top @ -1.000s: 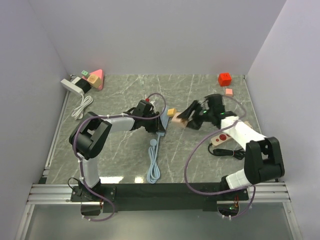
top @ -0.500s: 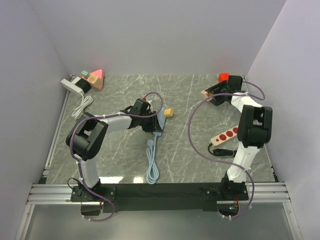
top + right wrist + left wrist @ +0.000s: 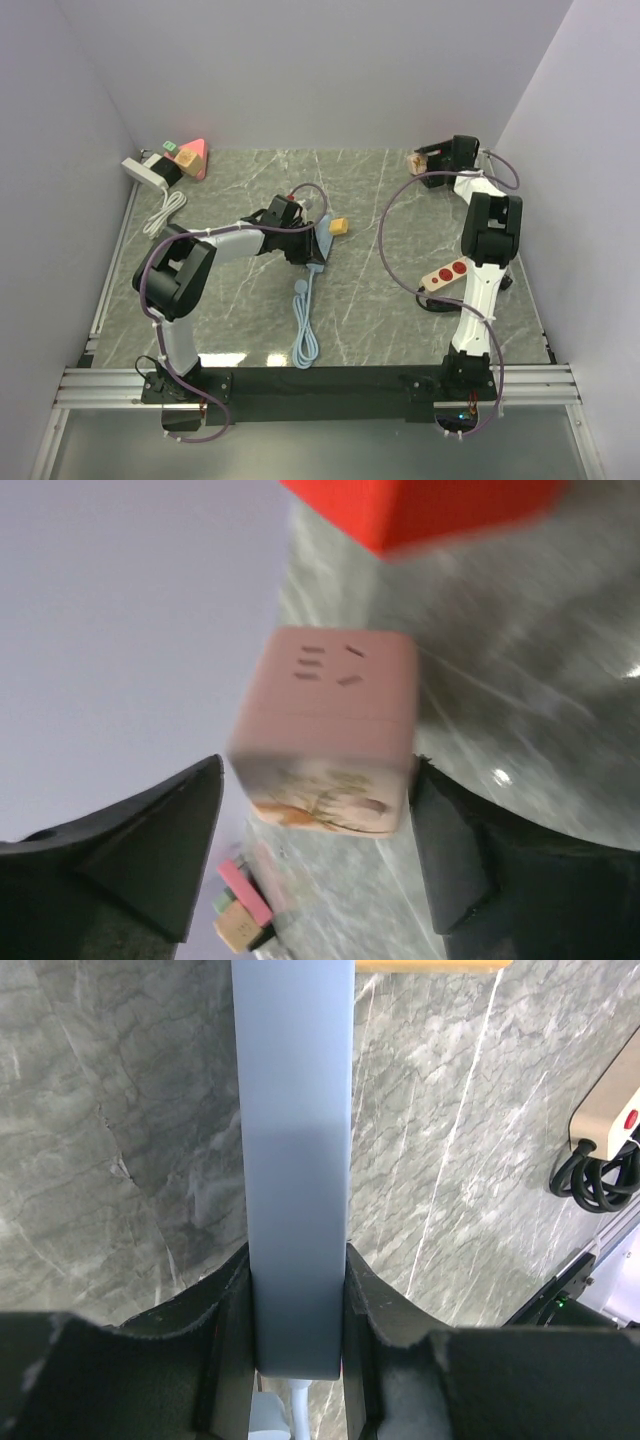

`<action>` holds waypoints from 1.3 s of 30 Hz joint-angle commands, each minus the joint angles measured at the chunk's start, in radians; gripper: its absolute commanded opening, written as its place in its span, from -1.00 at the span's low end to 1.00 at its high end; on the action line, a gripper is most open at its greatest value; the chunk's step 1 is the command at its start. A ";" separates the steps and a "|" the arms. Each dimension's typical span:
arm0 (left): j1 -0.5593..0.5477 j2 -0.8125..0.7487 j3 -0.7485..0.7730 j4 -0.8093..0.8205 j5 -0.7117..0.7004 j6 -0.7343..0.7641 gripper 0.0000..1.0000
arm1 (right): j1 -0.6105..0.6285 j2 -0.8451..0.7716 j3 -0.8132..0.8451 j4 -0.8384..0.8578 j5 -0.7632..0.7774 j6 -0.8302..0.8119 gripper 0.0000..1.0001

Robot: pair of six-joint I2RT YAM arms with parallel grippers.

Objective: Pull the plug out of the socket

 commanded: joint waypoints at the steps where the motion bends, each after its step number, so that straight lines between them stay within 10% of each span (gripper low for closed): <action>1: 0.000 0.014 0.038 0.001 0.038 0.006 -0.99 | -0.022 -0.019 0.107 -0.034 -0.033 0.003 0.80; 14: 0.006 0.006 0.032 0.018 0.046 0.021 -0.99 | 0.071 -0.579 -0.564 -0.285 -0.061 -0.348 0.87; 39: 0.003 -0.023 -0.023 0.049 0.102 0.010 -0.99 | 0.449 -0.339 -0.437 -0.102 -0.267 -0.423 0.72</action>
